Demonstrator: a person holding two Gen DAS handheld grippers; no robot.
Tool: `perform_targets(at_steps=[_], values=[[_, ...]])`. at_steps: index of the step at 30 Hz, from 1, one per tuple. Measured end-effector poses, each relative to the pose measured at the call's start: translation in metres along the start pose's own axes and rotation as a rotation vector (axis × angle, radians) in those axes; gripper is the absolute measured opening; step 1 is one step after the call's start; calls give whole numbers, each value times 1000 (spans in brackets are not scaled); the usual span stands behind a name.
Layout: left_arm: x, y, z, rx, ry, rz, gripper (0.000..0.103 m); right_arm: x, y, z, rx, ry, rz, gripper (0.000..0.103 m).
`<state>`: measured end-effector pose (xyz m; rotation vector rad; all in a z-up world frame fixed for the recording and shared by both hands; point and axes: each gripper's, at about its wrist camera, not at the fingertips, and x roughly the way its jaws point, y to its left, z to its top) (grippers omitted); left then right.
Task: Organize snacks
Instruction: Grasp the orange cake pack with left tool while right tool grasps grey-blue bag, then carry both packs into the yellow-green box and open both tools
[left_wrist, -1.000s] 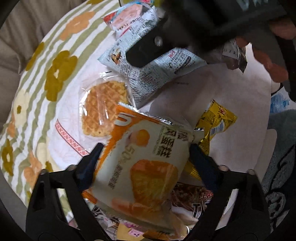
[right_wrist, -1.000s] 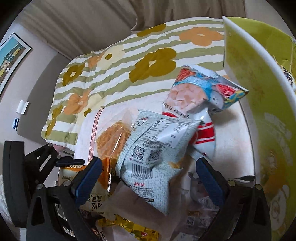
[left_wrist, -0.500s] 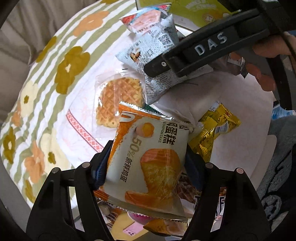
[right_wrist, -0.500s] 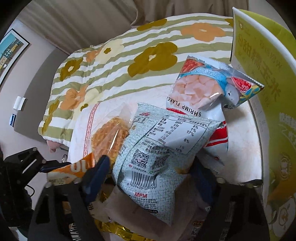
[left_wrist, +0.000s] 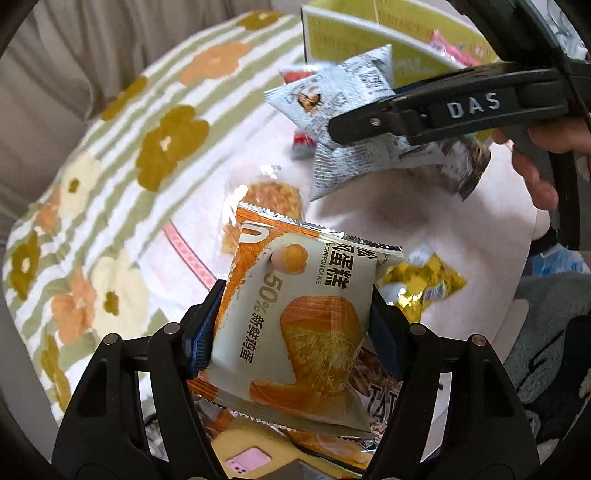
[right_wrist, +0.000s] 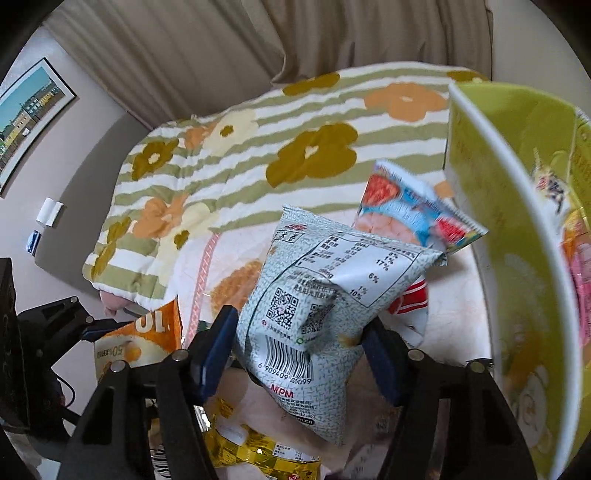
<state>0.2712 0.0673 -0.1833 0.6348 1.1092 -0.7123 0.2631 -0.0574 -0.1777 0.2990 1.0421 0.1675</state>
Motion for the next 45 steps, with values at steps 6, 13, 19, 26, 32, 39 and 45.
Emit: perform_targets(at_steps=[6,13,19,26,32,39,45], values=[[-34,-5,10,-30,-105,14,67,-48,5,0,-29,-84,-26,62],[-69,-27,40,-44,-220,-1,67,-111,-17,1,7,-171,-64,62],[-85,-49,87,-68,-286,21,68,-161,-60,9,-1,-236,-123,62],[-83,-96,164,-118,-325,17,68,-194,-133,23,-36,-248,-141,62],[-56,-147,233,-171,-319,4,68,-212,-195,36,-86,-235,-149,62],[-2,-181,272,-291,-232,-30,68,-210,-246,36,-93,-184,-150,62],[38,-185,279,-353,-162,-29,69,-195,-264,28,-55,-128,-128,62]])
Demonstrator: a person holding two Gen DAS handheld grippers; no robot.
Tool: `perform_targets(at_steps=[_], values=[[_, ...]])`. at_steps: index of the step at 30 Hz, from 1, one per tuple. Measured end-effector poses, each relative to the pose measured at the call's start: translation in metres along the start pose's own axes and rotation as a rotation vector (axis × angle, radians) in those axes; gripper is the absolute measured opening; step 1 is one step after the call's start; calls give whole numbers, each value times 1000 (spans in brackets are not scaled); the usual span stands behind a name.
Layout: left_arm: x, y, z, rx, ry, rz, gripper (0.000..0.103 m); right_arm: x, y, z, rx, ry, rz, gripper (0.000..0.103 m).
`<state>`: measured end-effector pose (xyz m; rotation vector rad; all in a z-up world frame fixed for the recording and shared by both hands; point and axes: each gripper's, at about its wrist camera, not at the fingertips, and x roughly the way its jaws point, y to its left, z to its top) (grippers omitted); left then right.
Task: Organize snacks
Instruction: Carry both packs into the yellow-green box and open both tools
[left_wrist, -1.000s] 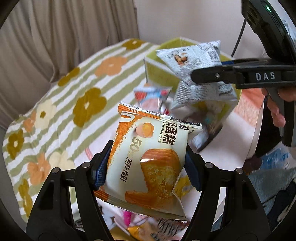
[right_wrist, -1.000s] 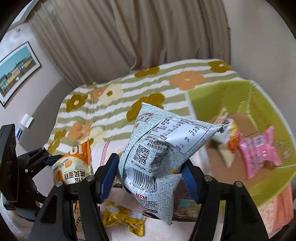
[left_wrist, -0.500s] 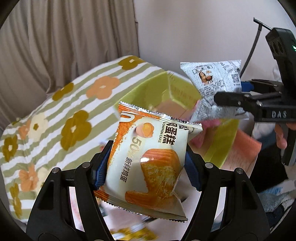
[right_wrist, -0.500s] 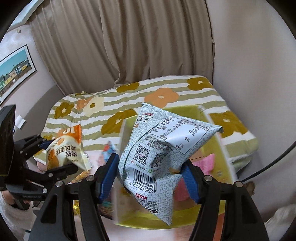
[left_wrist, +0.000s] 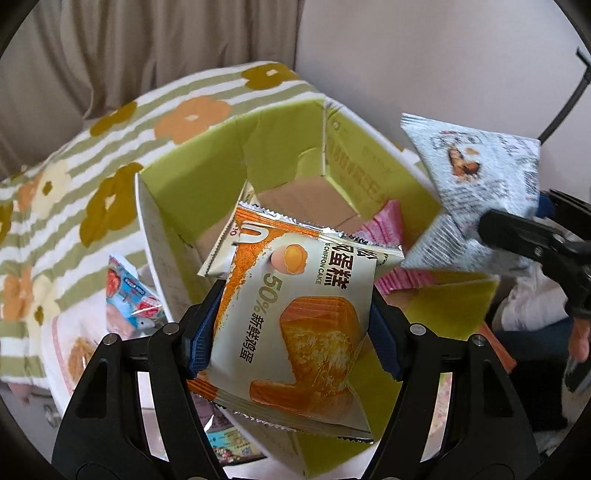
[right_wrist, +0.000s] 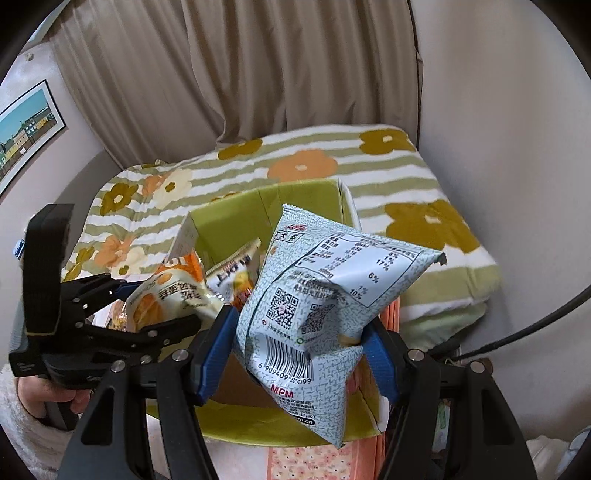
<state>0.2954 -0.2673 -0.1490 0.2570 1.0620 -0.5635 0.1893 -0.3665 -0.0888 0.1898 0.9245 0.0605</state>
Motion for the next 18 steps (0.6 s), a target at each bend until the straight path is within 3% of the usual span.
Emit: perform_targets(at_steps=[1,2,4,7,11,18], values=[[4,0,0,-5,10,22,74,0,-1,-1,6,1,0,62],[7,0,0,-4,18,36,86,0,-2,-2,12,-1,0,62],[8,2,1,-8,19,40,95,1,-4,-3,26,2,0,62],[4,12,-2,-25,15,31,95,0,-3,-5,27,6,1,62],[-12,23,-13,-38,-3,83,95,1,1,-10,19,14,4,62],[-35,39,-31,-89,-43,107,95,19,16,-23,-16,70,21,62]])
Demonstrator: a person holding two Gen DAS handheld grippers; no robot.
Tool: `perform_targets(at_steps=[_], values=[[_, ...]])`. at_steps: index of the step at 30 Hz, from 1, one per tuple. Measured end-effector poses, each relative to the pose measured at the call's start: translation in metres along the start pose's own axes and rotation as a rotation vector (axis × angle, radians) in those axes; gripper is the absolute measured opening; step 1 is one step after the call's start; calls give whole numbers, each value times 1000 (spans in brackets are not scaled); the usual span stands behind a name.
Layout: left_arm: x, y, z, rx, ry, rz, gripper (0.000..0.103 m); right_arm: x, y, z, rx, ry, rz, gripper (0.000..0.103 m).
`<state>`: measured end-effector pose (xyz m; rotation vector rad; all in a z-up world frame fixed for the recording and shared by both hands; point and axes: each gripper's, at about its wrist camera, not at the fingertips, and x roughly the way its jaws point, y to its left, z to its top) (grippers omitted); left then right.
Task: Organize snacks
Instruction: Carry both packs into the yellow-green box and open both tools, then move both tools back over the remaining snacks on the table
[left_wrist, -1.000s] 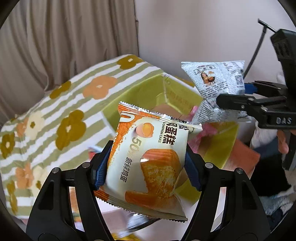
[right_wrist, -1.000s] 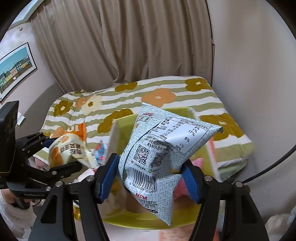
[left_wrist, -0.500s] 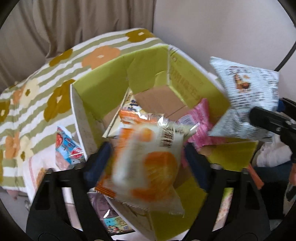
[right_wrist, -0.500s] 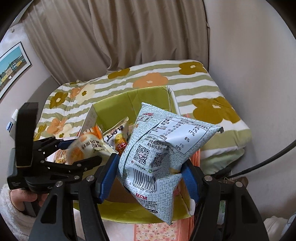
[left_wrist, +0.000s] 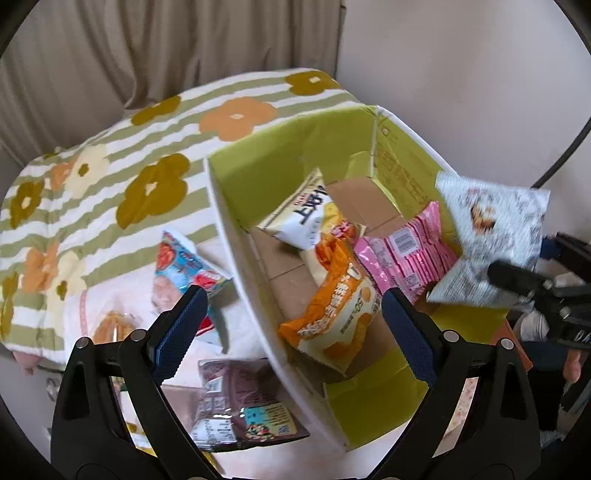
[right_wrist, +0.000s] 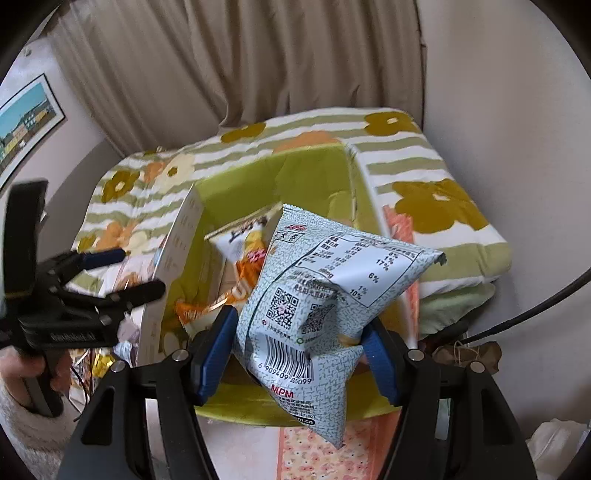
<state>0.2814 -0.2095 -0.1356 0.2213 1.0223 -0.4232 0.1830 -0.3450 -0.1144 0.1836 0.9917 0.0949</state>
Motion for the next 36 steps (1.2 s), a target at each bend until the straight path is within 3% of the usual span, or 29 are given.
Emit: perform_targets(at_steps=[14,16,18,23,28,36], values=[[-10,6,-10,-41,-15,22,95,24,20,-13,-92,48,80,64],[-11,4,-11,-49,-18,23,95,26,19,-14,-81,39,85,71],[-12,2,-13,-55,-16,26,95,27,18,-17,-89,37,60,102],[-16,-2,-20,-62,-12,42,95,9,17,-30,-141,-19,49,102],[-23,-1,-31,-105,-15,49,95,-1,12,-31,-114,-12,95,102],[-58,11,-56,-189,-54,130,95,-19,28,-22,-152,-41,171,102]])
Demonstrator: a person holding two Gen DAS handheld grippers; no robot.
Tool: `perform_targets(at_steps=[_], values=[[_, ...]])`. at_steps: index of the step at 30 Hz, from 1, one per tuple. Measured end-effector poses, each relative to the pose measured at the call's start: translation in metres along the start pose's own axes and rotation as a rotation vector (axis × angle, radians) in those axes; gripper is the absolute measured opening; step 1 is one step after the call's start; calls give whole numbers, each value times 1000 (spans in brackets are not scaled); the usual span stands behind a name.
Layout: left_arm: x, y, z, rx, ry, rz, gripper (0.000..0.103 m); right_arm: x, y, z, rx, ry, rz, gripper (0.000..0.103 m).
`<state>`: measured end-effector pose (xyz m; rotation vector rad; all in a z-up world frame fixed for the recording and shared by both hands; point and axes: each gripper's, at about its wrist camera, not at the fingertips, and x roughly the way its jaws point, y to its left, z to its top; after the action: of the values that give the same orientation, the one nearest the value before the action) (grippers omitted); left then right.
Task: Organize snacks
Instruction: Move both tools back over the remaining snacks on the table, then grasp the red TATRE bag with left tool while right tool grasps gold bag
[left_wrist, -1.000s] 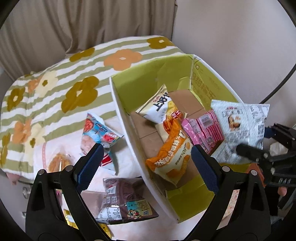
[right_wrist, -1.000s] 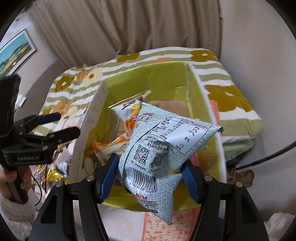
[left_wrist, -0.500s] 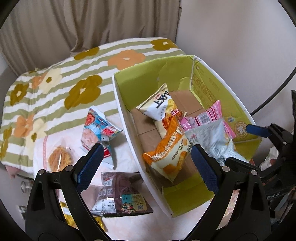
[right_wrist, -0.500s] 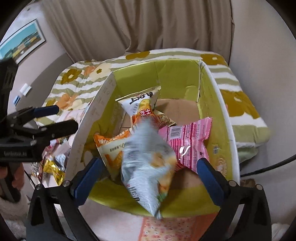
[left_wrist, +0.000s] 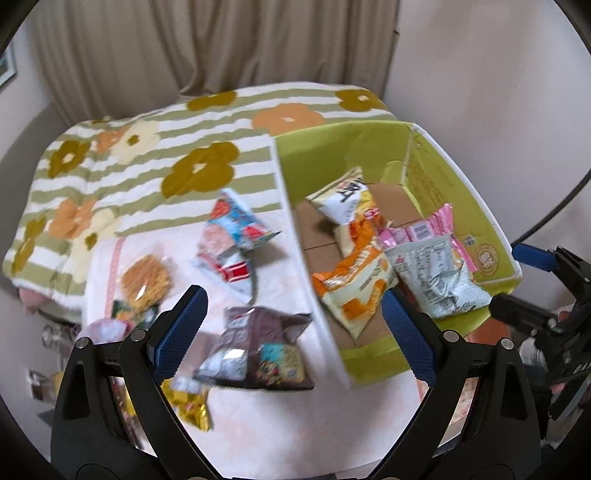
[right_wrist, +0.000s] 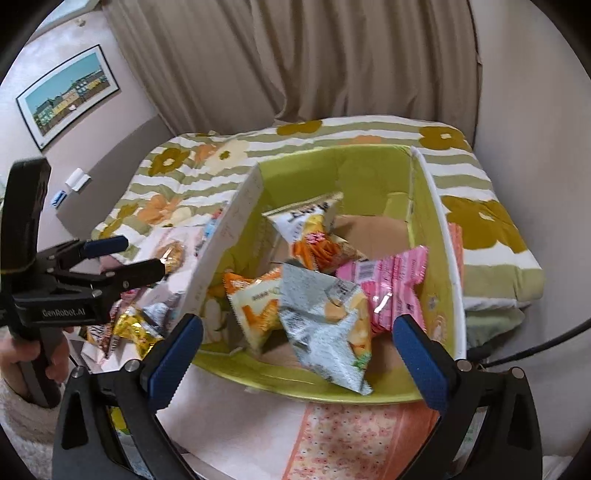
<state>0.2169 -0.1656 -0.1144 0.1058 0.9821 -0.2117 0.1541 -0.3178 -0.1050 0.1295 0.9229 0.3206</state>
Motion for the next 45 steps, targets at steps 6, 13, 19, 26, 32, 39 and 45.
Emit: perform_targets(at_steps=[6,13,19,26,32,39,45], values=[[-26,31,-29,-72,0,95,95,1,25,6,-75,-15,68,102],[-46,76,-63,-133,15,162,95,5,68,8,-152,-10,124,102],[-51,122,-94,-124,52,177,95,15,112,6,-202,8,135,102],[-57,185,-122,-64,101,141,95,48,171,-3,-169,80,131,102],[-55,231,-141,77,167,111,95,81,219,-15,-128,155,67,102],[-30,259,-165,348,251,4,95,120,251,-31,-112,232,8,102],[0,261,-171,548,305,-36,95,160,269,-48,-184,305,-27,102]])
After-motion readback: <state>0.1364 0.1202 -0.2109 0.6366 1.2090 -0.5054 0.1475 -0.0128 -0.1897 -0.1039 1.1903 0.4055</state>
